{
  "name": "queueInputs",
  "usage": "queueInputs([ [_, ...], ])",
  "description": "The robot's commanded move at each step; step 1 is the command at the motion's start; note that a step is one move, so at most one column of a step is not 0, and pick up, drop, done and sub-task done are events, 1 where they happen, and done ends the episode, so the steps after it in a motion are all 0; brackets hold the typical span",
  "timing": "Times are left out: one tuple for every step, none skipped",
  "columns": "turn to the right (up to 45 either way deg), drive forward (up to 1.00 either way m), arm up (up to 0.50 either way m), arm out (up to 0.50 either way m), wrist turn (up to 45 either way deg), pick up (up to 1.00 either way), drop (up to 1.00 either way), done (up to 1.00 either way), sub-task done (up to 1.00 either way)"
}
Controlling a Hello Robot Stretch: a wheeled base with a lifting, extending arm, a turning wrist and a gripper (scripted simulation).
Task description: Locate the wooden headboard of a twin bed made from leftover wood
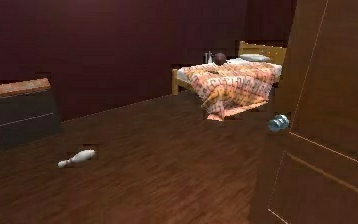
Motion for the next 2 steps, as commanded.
queueInputs([
  [0.0, 0.95, 0.0, 0.0, 0.0, 0.0, 0.0, 0.0, 0.0],
  [3.0, 0.0, 0.0, 0.0, 0.0, 0.0, 0.0, 0.0, 0.0],
])
